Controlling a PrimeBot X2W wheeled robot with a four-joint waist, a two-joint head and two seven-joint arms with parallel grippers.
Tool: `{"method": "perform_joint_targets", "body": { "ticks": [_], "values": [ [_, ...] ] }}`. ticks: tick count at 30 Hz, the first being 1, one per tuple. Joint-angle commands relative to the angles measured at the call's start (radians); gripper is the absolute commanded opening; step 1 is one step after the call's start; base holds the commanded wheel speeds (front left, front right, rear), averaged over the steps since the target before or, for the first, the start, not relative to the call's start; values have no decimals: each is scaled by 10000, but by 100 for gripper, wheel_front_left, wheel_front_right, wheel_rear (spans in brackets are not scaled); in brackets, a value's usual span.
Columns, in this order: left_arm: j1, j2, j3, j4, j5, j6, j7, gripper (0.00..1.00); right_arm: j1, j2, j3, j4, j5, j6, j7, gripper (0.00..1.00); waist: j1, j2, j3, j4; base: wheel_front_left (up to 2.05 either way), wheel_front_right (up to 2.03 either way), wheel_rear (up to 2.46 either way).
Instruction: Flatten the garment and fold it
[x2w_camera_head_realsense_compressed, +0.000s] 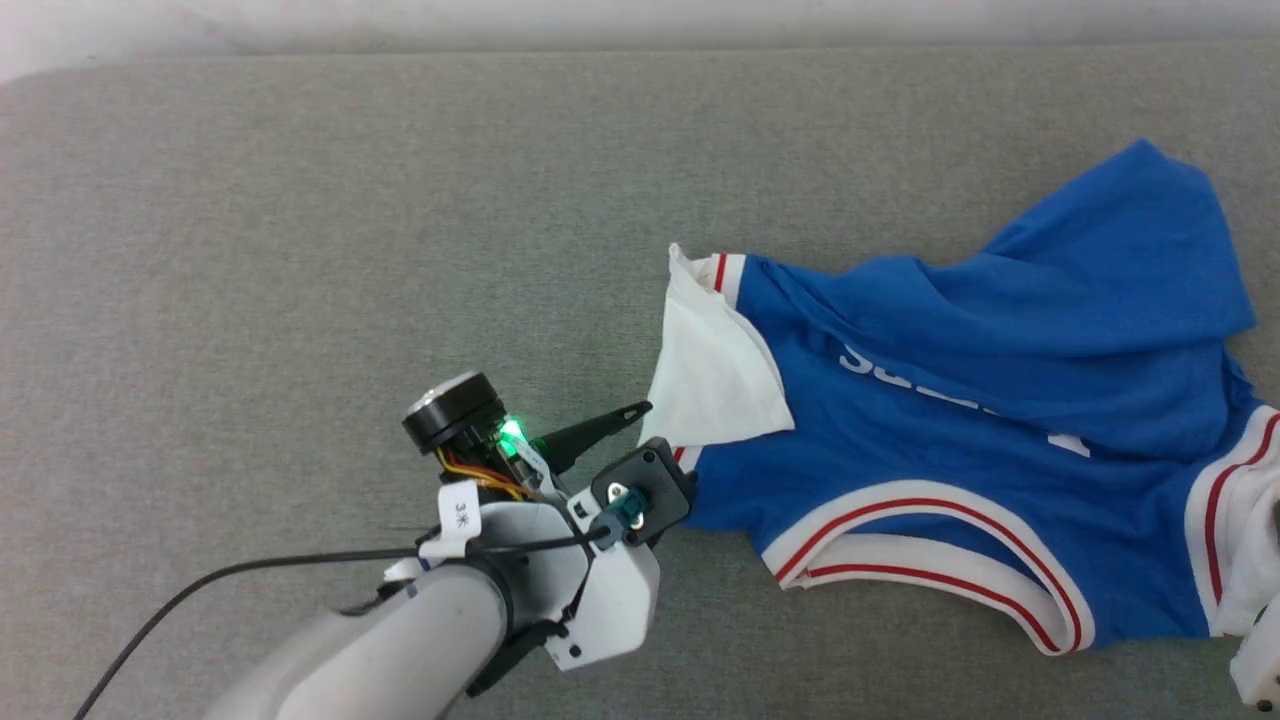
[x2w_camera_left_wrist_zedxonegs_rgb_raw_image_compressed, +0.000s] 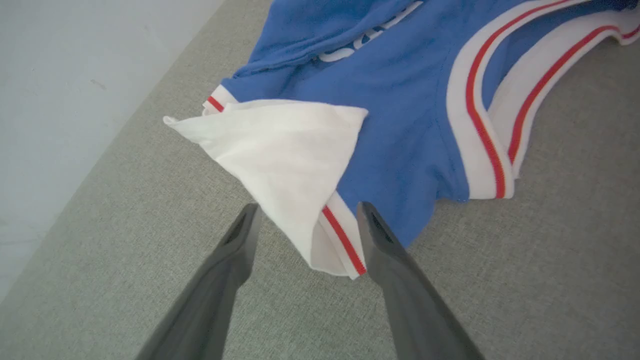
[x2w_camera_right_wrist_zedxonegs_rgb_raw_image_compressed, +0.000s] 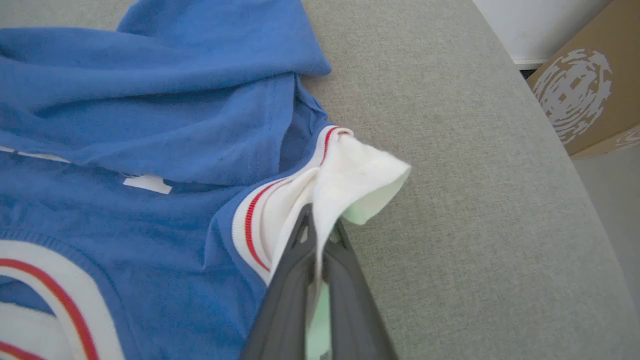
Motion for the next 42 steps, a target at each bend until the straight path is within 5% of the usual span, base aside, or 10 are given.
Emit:
{"method": "perform_joint_targets", "body": {
  "ticks": [1, 8, 9, 11, 20, 29, 42],
  "values": [
    [-205, 14, -80, 188, 88, -65, -142, 100, -62, 17, 3, 18, 77, -9, -92, 0, 0, -1, 109, -132, 0, 0, 0],
    [-607, -176, -431, 1764, 243, -35, -774, 100, 36, 18, -20, 0, 167, -9, -141, 0, 0, -1, 146, -331, 0, 0, 0],
    [-622, -264, -403, 1913, 209, 25, -876, 56, 45, 18, -19, -13, 174, -9, -135, 0, 0, -1, 141, -346, 0, 0, 0],
    [-647, -476, -267, 2056, 106, 232, -1166, 0, 64, 18, -44, -41, 189, -9, -120, 0, 0, -1, 129, -351, 0, 0, 0],
    [352, -1475, 1919, 1213, -2603, 1507, -2214, 0, 227, 18, -224, 13, 325, -9, -104, 0, 0, -1, -86, -78, 0, 0, 0],
    [3685, -1727, 4742, -389, -5508, 3243, -3004, 0, 319, 18, -115, 142, 447, -9, -201, 0, 0, -1, -170, 108, 0, 0, 0],
    [5864, -1729, 5843, -2997, -6167, 3649, -4062, 0, 3, 18, 183, -1037, 766, -9, -892, 0, 0, -1, -62, 56, 0, 0, 0]
  ]
}}
